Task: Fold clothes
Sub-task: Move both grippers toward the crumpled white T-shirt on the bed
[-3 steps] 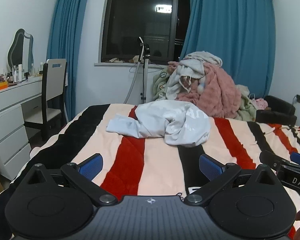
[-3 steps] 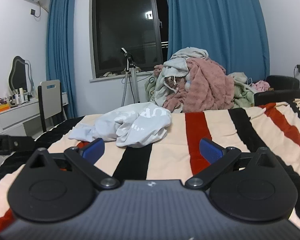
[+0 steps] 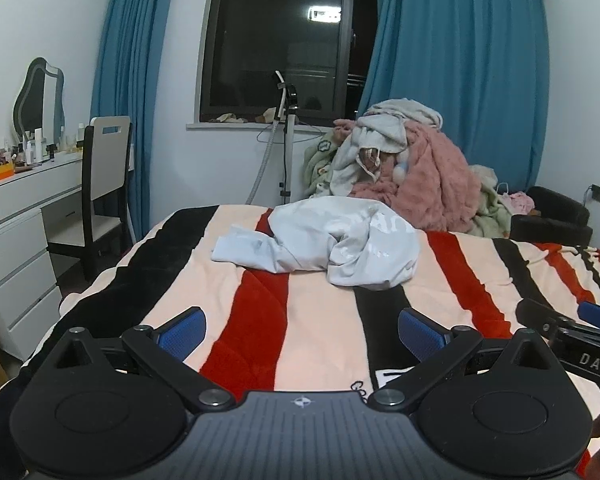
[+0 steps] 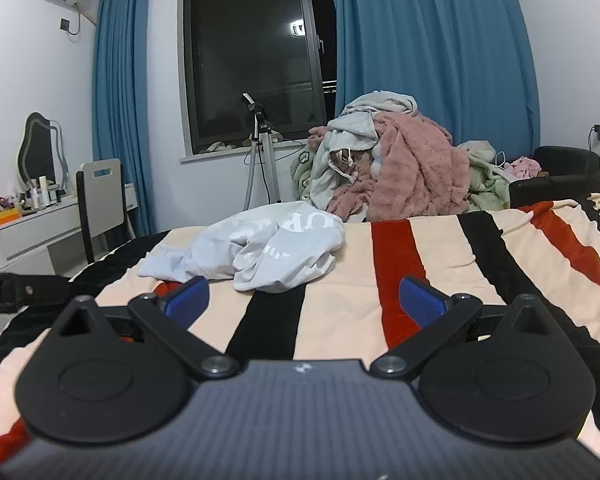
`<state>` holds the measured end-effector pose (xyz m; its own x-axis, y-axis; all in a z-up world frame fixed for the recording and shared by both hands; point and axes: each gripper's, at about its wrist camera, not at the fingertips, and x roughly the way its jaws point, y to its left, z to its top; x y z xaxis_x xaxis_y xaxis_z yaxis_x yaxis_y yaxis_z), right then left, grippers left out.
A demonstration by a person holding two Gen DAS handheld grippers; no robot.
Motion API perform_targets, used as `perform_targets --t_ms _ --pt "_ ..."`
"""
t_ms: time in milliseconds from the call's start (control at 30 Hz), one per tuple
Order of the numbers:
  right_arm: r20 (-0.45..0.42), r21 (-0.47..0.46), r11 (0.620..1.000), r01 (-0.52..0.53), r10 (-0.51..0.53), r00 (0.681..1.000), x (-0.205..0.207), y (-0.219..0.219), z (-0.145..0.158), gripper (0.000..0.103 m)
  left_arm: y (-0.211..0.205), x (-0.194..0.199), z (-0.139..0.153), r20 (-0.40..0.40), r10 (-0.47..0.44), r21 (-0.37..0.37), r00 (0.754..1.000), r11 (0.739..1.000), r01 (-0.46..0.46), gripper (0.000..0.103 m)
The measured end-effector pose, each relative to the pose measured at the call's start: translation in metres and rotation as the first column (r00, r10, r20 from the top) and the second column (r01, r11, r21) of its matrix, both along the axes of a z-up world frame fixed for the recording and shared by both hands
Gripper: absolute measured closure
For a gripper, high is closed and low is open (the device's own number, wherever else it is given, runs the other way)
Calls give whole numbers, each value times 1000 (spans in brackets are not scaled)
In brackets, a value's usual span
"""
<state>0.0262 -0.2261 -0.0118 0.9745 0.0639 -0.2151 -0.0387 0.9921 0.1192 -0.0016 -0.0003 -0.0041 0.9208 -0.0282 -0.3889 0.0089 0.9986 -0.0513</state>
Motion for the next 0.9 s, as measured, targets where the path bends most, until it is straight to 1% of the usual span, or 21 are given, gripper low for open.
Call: perform_targets --t_ms 267,333,400,467,533,633,733,833,900 --pt "4 -11 1000 4 -4 1000 -2 -3 -1 0 -4 -2 -8 6 -16 39 1000 999 16 0" --pt "3 -8 1000 10 -10 1000 -2 -4 -2 0 -3 2 -11 5 -24 34 1000 999 23 0" --pt "2 -1 1000 16 -16 1000 -2 -4 -1 0 -10 -4 -3 10 -32 55 999 998 32 0" --pt "0 5 1000 21 -21 1000 -2 -4 -1 0 -13 -4 -5 23 -41 72 999 997 39 0" --pt "-3 12 1000 23 -23 1000 -2 -4 0 0 -16 -2 -7 23 -43 73 999 996 41 0" --pt "-13 30 999 19 -19 1000 -2 -7 2 0 -16 3 -12 -2 -51 48 999 998 51 0" --pt "-16 61 998 24 -23 1000 -2 -13 3 0 -19 8 -18 -15 -33 66 999 997 34 0" --pt "-11 92 995 30 -29 1000 -1 -18 1 0 -21 10 -22 -9 -13 84 1000 996 14 0" --pt "-1 68 996 50 -50 999 1 -17 -1 0 -21 11 -24 -6 -20 81 1000 996 20 0"
